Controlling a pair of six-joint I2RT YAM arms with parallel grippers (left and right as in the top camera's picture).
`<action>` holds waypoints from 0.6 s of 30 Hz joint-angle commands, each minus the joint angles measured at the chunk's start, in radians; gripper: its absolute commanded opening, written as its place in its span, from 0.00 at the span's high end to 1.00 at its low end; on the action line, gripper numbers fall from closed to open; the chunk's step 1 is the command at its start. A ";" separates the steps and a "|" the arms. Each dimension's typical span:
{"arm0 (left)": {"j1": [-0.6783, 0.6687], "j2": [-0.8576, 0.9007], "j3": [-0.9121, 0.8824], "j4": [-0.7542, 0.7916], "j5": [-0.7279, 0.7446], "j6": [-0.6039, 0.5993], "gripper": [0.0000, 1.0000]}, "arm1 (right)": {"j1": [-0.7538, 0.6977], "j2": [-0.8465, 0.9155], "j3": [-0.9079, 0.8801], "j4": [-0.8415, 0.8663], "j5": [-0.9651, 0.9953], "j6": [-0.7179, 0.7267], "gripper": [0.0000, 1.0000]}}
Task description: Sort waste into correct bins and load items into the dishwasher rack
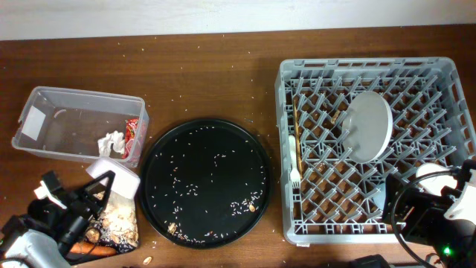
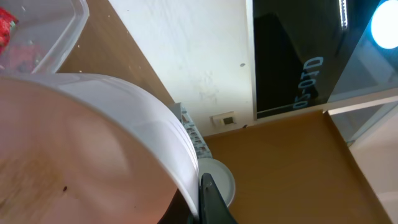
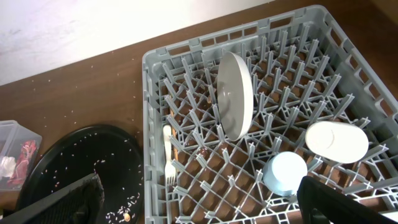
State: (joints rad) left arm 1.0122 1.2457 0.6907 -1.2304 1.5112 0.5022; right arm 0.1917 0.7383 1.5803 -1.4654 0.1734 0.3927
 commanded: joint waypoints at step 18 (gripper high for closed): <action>-0.965 -0.025 0.425 0.594 -0.405 -0.512 1.00 | 0.005 -0.003 0.002 0.002 0.002 0.004 0.02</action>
State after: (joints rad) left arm 0.2699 1.2198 1.1023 -0.8879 1.2774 0.3725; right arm 0.1917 0.7372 1.5795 -1.4662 0.1734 0.3931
